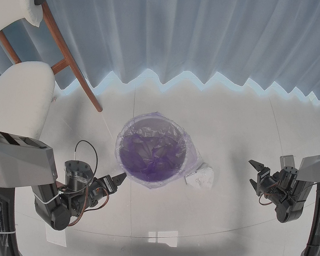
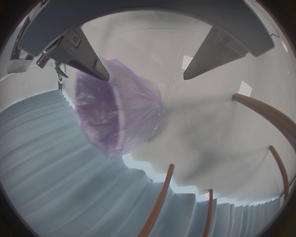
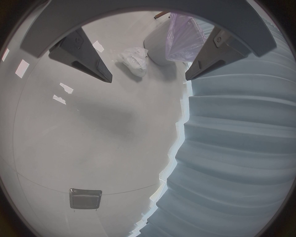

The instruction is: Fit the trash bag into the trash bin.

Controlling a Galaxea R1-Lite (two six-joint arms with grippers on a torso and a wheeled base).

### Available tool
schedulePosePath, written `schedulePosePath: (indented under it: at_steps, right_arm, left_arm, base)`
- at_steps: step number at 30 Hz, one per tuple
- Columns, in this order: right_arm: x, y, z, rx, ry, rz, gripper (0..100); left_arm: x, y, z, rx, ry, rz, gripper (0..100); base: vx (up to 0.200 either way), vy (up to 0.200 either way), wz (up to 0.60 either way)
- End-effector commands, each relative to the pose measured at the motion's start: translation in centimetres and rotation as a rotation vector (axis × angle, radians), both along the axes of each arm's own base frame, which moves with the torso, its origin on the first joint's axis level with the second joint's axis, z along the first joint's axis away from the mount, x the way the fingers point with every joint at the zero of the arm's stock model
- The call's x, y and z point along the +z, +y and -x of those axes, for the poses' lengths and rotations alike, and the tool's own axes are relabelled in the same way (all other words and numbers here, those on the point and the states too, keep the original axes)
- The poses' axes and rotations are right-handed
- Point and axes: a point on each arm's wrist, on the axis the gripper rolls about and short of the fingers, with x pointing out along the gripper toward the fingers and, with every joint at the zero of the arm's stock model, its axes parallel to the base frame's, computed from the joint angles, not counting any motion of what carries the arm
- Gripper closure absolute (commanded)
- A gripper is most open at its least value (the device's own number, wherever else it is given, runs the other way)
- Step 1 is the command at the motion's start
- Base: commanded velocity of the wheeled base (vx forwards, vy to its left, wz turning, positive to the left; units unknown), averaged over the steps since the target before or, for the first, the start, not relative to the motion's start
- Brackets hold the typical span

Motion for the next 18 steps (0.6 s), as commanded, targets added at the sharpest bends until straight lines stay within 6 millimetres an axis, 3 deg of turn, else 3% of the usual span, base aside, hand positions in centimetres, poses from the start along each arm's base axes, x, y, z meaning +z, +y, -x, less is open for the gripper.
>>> schedulePosePath:
  at_steps: [1, 4, 7, 13, 18]
  right_arm:
    - [0.0, 0.0, -0.1, 0.000, -0.014, 0.001, 0]
    - [0.0, 0.0, -0.1, 0.001, -0.014, 0.001, 0]
    - [0.0, 0.0, 0.0, 0.001, -0.013, 0.001, 0]
    - [0.0, 0.2, 0.1, 0.006, -0.008, 0.003, 0]
    - [-0.1, 0.2, 0.3, 0.017, -0.012, 0.036, 0]
  left_arm:
    - [3.7, -0.2, 3.3, -0.059, -0.112, 0.010, 0]
    - [5.2, -0.2, 6.7, -0.117, -0.160, 0.033, 0]
    - [6.8, -0.1, 8.7, -0.147, -0.206, 0.056, 0]
    - [13.3, 0.0, 10.1, -0.183, -0.461, 0.177, 0]
    - [16.9, -0.3, 11.4, -0.242, -0.599, 0.196, 0]
  base:
    - [0.000, 0.000, 0.00]
    - [0.000, 0.000, 0.00]
    - [0.000, 0.000, 0.00]
    - [0.000, 0.000, 0.00]
    - [0.000, 0.000, 0.00]
